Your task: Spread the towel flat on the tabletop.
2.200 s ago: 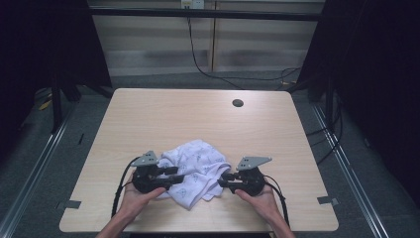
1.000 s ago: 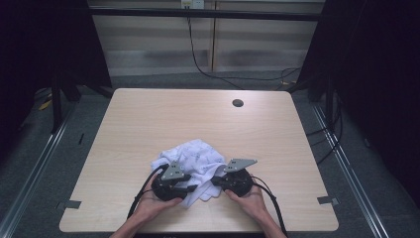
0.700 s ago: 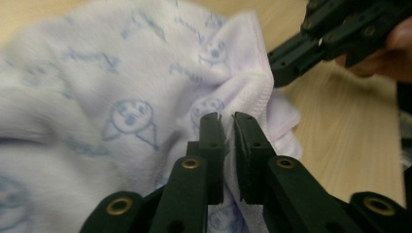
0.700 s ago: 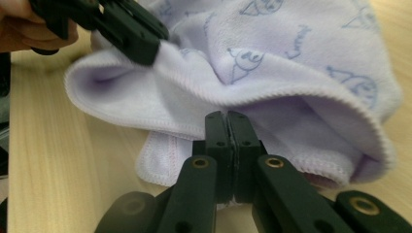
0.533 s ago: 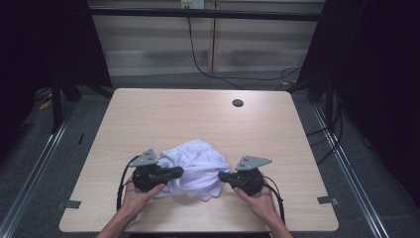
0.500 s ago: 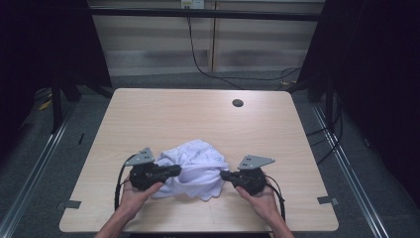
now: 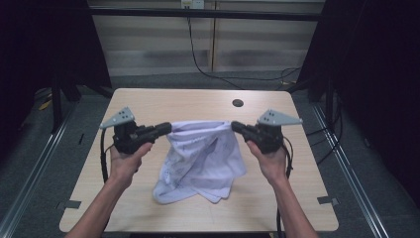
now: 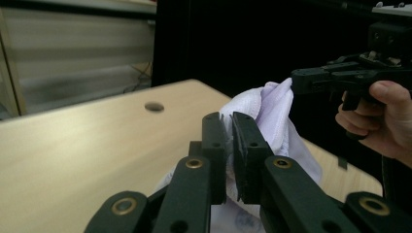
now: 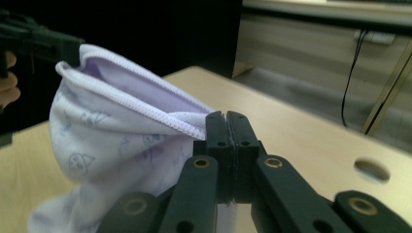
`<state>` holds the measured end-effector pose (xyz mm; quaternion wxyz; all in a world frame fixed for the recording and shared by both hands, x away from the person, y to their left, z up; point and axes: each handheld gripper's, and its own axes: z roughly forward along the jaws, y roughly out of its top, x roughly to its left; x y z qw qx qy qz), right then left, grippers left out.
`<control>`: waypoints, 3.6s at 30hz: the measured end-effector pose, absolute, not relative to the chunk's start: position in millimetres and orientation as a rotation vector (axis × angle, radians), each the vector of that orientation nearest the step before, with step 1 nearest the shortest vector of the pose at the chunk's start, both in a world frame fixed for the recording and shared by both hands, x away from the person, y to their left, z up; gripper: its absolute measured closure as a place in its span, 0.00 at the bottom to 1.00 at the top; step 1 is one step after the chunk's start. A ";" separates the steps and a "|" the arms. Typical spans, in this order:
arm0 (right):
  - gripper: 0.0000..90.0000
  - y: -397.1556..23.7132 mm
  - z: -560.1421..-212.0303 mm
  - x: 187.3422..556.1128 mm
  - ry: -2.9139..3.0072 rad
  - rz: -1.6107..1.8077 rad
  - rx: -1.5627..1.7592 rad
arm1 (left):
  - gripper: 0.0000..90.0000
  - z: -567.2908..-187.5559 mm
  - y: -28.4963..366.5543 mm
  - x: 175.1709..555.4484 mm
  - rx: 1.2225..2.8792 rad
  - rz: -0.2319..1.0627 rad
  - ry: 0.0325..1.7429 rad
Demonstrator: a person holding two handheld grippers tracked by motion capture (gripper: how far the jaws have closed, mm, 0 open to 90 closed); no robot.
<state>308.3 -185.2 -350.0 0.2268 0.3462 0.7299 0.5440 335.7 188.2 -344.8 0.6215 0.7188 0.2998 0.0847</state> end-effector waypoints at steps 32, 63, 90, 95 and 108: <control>0.98 -184.2 -487.1 230.0 2.432 1.305 1.097 | 0.68 -476.9 185.0 273.5 1.940 0.000 0.756; 0.89 -165.3 -502.4 298.0 2.367 1.300 1.098 | 0.72 -497.7 190.5 277.1 2.094 -0.018 0.773; 0.97 -158.5 -486.0 308.9 2.335 1.447 1.087 | 0.96 -477.7 150.3 326.3 1.941 0.000 0.685; 0.97 -176.0 -472.2 308.7 2.263 1.456 1.126 | 0.97 -462.0 179.5 330.3 1.810 0.028 0.757; 0.97 -209.8 -419.7 314.3 2.103 1.472 1.151 | 0.97 -436.9 212.1 336.5 1.705 0.072 0.808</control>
